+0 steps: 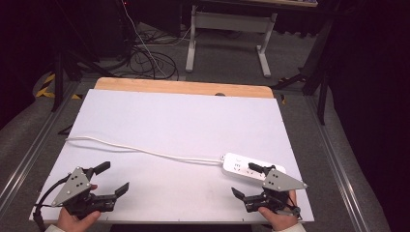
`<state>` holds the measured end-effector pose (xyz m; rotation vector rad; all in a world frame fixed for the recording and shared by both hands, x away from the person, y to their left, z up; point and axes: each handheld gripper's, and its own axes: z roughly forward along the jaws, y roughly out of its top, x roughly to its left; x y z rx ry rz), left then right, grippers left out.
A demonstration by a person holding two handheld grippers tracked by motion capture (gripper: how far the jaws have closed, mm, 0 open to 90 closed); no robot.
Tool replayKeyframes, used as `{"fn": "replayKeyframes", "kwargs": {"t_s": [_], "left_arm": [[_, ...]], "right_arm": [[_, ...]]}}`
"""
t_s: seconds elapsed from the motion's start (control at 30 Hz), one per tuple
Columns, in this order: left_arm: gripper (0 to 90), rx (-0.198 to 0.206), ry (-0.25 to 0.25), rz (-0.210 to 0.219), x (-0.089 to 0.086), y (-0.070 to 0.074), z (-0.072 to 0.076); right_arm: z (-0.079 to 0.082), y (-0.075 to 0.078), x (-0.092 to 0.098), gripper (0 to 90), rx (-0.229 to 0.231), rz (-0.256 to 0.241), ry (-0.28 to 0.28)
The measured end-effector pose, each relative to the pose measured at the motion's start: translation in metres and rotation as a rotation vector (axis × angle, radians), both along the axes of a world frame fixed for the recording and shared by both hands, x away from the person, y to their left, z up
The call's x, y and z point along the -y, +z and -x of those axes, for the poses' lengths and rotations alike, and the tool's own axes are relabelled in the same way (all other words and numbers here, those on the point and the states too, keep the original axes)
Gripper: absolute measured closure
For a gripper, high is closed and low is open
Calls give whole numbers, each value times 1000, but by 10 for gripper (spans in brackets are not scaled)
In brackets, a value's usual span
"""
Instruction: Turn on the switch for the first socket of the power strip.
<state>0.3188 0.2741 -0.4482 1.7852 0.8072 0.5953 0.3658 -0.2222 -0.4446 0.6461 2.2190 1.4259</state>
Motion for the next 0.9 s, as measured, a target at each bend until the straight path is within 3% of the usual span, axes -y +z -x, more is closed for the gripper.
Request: {"fn": "replayKeyframes", "kwargs": {"t_s": [0.23, 0.5, 0.63, 0.9], "left_arm": [[125, 8, 8, -16, 2, 0, 1], [125, -12, 19, 12, -1, 0, -1], [126, 3, 16, -18, 0, 1, 0], [129, -6, 22, -11, 0, 1, 1]], "right_arm": [[1, 1, 0, 78, 3, 7, -1], [3, 3, -1, 118, 4, 6, 18], [4, 4, -3, 118, 8, 10, 28], [4, 5, -3, 97, 1, 9, 43]]}}
